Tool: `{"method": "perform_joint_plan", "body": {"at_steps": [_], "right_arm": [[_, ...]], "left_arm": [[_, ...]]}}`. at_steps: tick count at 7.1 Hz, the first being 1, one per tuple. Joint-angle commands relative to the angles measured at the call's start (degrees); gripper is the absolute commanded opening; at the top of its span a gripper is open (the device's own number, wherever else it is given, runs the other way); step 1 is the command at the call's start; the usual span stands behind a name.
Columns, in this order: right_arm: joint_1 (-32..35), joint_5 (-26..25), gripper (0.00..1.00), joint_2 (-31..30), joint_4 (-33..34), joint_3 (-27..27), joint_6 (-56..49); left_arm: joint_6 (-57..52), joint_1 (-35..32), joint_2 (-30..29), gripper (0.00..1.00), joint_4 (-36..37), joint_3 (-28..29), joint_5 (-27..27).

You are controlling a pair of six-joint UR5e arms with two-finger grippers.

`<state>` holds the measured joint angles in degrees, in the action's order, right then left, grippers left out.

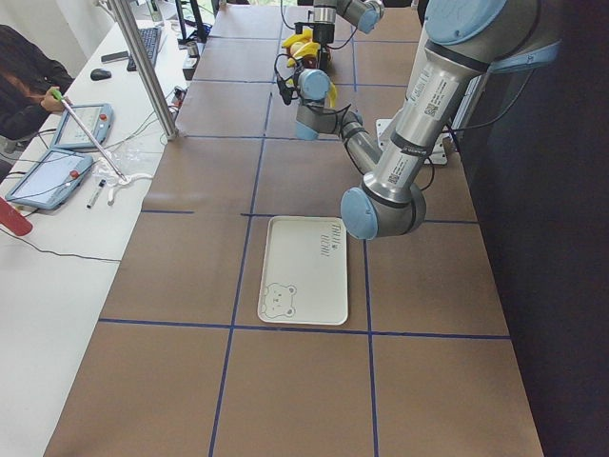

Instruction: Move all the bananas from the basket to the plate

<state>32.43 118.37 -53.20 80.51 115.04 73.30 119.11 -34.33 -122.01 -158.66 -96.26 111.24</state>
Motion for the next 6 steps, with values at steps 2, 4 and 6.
{"method": "perform_joint_plan", "body": {"at_steps": [2, 4, 6], "right_arm": [[0.00, 0.19, 0.07, -0.41, -0.09, 0.18, -0.09], [0.00, 0.37, 1.00, -0.33, -0.26, 0.36, 0.35], [0.09, 0.37, 1.00, -0.32, -0.35, 0.71, 1.58]], "left_arm": [[0.07, 0.05, 0.28, 0.00, 0.02, -0.51, 0.03], [0.15, -0.04, 0.63, 0.00, 0.11, -0.60, 0.03], [-0.02, 0.05, 0.72, 0.00, 0.20, -0.51, 0.03]]}}
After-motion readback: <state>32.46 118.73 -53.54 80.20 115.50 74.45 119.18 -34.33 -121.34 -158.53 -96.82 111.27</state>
